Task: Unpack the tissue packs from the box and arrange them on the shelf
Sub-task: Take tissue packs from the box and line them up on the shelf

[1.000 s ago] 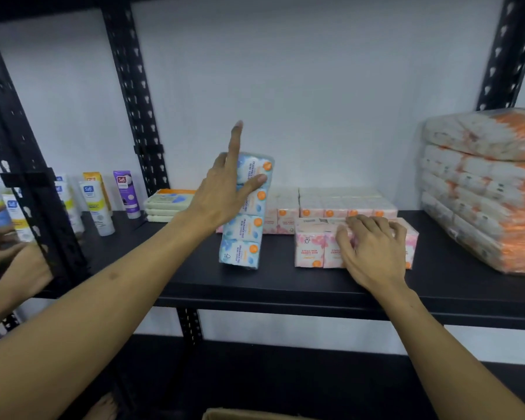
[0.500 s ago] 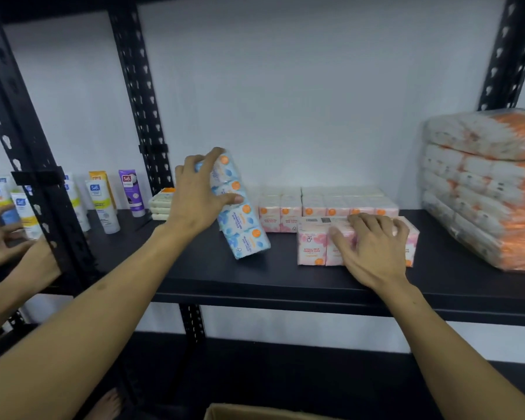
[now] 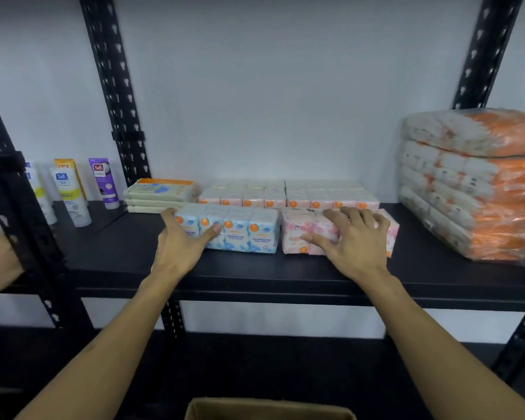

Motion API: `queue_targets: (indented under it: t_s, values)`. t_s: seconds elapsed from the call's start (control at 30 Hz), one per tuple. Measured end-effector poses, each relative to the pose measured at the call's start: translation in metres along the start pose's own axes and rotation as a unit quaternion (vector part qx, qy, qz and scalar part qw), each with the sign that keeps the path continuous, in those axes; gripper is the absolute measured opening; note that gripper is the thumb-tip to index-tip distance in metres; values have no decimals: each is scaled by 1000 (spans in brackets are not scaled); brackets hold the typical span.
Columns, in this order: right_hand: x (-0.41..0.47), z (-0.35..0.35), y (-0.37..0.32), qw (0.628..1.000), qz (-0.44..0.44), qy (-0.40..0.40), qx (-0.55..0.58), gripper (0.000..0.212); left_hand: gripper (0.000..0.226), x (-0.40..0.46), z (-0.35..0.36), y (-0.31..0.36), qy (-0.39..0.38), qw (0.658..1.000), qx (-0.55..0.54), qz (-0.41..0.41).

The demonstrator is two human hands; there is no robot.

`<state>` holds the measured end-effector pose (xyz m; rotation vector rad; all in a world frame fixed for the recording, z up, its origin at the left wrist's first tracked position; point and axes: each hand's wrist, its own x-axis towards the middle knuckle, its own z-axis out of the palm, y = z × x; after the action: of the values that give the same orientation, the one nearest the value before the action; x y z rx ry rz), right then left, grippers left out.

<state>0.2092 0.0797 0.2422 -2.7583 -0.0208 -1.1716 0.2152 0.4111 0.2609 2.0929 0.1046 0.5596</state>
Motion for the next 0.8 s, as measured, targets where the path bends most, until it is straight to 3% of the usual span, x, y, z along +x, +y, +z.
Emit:
queue_targets:
  t_s: [0.17,0.37,0.43,0.53,0.6,0.7,0.8]
  values:
    - [-2,-2,-7,1000,19,19,-6,69,110,-2,-3,-1,-20,1000,13,-6]
    - [17,-33,-43,979,168,1,117,66,112,-4,-4,-4,-28,999,16,-8]
    - [26,-48,-54,952,220,13,211,63,112,-5,-5,-3,-28,999,20,-10]
    - [36,-60,-66,848,289,34,442,60,111,-6,-6,-2,-26,999,22,-11]
    - [36,-59,-71,800,314,40,510,59,110,-6,-7,-2,-28,999,24,-12]
    - [32,-54,-71,766,348,63,538,58,109,-6,-7,-2,-29,999,29,-15]
    - [31,-60,-66,771,345,71,530,52,109,-5,-7,-3,-28,999,33,-16]
